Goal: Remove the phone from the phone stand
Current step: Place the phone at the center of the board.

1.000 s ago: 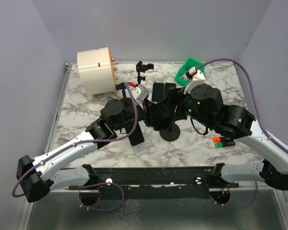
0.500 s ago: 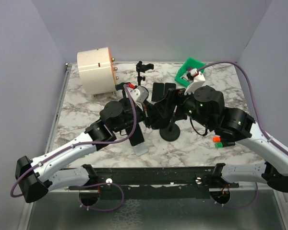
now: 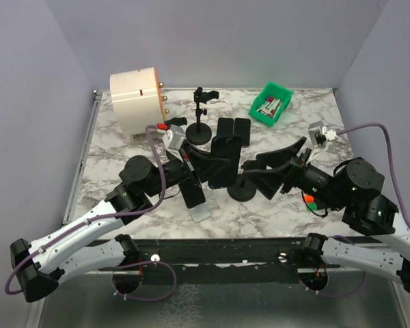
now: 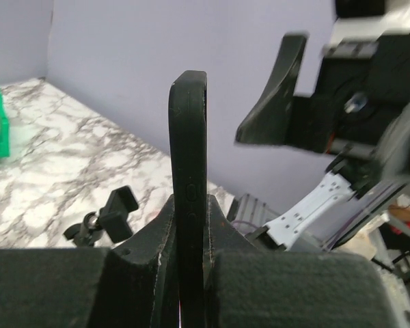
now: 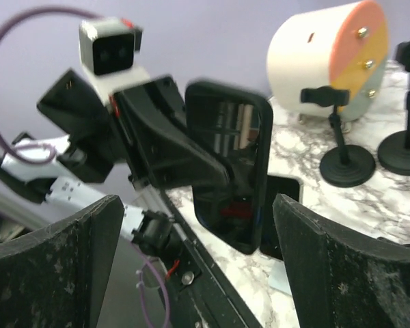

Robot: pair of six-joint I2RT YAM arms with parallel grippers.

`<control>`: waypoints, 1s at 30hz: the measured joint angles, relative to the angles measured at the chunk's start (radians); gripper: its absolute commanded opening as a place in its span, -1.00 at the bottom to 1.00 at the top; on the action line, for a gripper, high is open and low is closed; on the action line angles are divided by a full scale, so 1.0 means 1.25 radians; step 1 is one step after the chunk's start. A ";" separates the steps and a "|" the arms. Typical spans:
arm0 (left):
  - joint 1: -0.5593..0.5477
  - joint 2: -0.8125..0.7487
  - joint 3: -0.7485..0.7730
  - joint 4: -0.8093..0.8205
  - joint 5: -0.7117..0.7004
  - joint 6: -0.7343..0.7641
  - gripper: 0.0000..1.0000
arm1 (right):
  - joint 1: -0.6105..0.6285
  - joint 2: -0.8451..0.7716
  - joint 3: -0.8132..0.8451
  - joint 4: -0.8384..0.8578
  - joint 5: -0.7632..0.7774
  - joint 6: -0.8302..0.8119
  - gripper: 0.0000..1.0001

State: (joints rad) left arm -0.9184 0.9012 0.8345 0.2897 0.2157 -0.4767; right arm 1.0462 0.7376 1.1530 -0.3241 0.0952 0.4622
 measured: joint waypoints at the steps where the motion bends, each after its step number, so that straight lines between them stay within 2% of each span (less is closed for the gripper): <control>1: 0.000 -0.009 -0.002 0.009 0.000 -0.019 -1.00 | 0.000 -0.017 -0.031 0.019 -0.021 -0.006 0.83; 6: 0.000 -0.035 -0.003 0.081 0.016 -0.101 -1.00 | 0.000 -0.020 -0.108 0.088 -0.121 -0.023 0.68; 15: 0.000 -0.065 -0.003 0.162 0.059 -0.184 -1.00 | 0.000 0.016 -0.129 0.198 -0.243 -0.020 0.12; 20: 0.000 -0.067 -0.003 0.183 0.075 -0.202 -1.00 | 0.000 0.030 -0.131 0.262 -0.285 -0.007 0.06; 24: 0.000 -0.067 -0.003 0.190 0.089 -0.211 -1.00 | 0.000 0.051 -0.135 0.304 -0.309 0.013 -0.11; 26: 0.000 -0.067 -0.003 0.194 0.094 -0.213 -1.00 | 0.000 0.065 -0.135 0.316 -0.320 0.022 -0.32; 29: 0.000 -0.067 -0.003 0.200 0.102 -0.215 -1.00 | 0.000 0.084 -0.135 0.326 -0.329 0.032 -0.78; 30: 0.000 -0.068 -0.004 0.203 0.104 -0.214 -0.74 | 0.000 0.087 -0.135 0.327 -0.329 0.035 -0.94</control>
State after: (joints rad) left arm -0.9184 0.8162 0.8295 0.5430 0.3458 -0.7444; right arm 1.0462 0.8467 0.9840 0.0845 -0.3164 0.5064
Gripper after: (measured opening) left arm 0.114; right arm 0.223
